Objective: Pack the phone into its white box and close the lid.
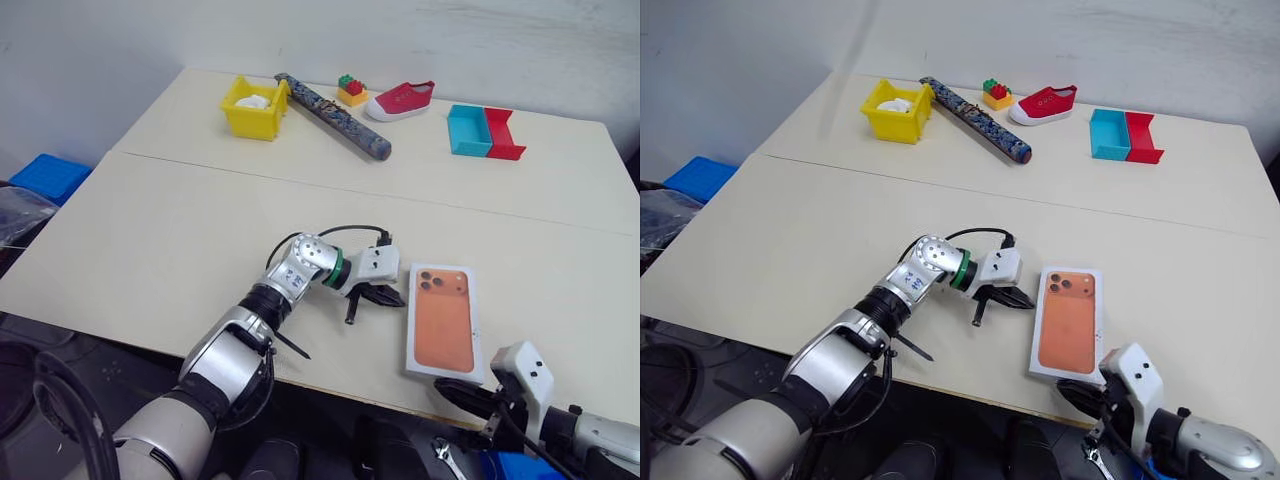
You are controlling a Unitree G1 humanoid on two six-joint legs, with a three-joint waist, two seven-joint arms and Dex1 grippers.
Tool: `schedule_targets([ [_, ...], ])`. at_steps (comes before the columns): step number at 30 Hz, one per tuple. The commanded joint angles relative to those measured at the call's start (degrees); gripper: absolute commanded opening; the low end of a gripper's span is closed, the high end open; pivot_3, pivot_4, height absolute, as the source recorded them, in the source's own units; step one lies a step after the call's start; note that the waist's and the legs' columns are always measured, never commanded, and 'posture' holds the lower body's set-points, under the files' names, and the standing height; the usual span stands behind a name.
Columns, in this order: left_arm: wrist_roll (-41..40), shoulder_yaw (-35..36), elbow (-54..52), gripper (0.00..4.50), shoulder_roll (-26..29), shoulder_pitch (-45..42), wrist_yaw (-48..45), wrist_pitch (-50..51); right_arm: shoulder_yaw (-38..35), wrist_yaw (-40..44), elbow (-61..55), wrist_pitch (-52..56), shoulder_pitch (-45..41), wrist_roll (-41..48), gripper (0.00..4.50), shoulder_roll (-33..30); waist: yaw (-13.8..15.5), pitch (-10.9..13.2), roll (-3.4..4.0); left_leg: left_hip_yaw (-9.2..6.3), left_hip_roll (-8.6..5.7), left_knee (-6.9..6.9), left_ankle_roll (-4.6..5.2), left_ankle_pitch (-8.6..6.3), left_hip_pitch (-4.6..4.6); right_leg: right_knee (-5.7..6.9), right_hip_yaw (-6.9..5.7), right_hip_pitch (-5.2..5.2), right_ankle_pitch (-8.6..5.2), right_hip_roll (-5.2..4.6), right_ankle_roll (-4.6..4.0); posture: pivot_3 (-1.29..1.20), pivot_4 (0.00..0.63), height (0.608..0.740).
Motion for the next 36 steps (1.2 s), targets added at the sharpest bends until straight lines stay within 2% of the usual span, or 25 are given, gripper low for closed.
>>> schedule_targets([
  [1, -0.1, 1.1, -0.8, 0.0, -1.4, -1.3, 0.4, -1.3, -3.2, 1.6, -1.4, -0.2, 1.5, 0.7, 0.04, 0.7, 0.0, 0.0, 0.0, -0.01, 0.0, 0.0, 0.0, 0.0, -0.01, 0.0, 0.0, 0.0, 0.0, 0.0, 0.0, 0.0, 0.15, 0.74],
  [8, -3.7, 3.6, -7.5, 0.0, 1.7, -0.9, -6.2, 1.6, -10.7, 6.6, -5.0, 0.4, 4.6, 9.2, 0.04, 0.7, -0.2, 0.0, 0.0, 0.0, 0.01, -0.01, 0.0, 0.0, -0.02, 0.0, 0.01, -0.01, 0.0, 0.0, 0.0, 0.0, 0.15, 0.74],
  [13, -3.9, 3.6, -9.5, 0.0, 1.5, -0.7, -6.7, 3.5, -12.2, 2.8, -3.8, 1.4, -0.6, 14.3, 0.04, 1.0, -0.5, 0.0, 0.01, 0.0, 0.02, 0.01, 0.0, 0.0, 0.03, 0.02, 0.06, 0.02, 0.0, 0.0, 0.0, 0.0, 0.15, 0.74],
  [18, -0.8, 1.8, -4.1, 0.0, -2.7, -1.8, -2.1, 1.9, -5.6, -2.7, 0.8, 2.8, -7.1, 6.0, 0.04, 1.0, -0.1, 0.0, -0.01, -0.02, 0.01, 0.01, 0.0, 0.0, 0.01, 0.0, 0.11, 0.02, 0.0, -0.01, 0.0, 0.0, 0.15, 0.74],
  [25, 2.8, 0.8, 4.2, 0.0, -6.9, -3.4, 2.7, -2.2, -2.0, -3.3, 3.3, 3.2, -5.2, -2.2, 0.04, 1.1, 0.3, 0.0, -0.02, 0.04, -0.03, 0.01, 0.0, 0.0, -0.03, -0.03, 0.01, -0.02, 0.02, -0.01, 0.04, 0.0, 0.15, 0.74],
  [30, 2.9, 1.6, 5.5, 0.0, -7.6, -3.7, 2.8, -3.1, -2.3, -2.8, 3.3, 2.8, -3.4, -2.8, 0.04, 2.5, 0.2, -0.1, -0.08, 0.03, -0.02, 0.01, 0.0, 0.0, 0.02, -0.03, 0.03, 0.03, 0.03, 0.0, 0.06, 0.0, 0.15, 0.74],
  [36, 3.5, 1.9, 5.2, 0.0, -5.5, -2.5, 2.1, -3.8, 0.8, -2.3, 5.4, -0.1, -4.1, -6.8, 0.04, 4.0, -0.1, -0.2, -0.21, 0.05, -0.01, 0.01, 0.0, 0.0, 0.07, 0.02, 0.04, 0.03, 0.03, 0.01, 0.06, 0.0, 0.15, 0.74],
])
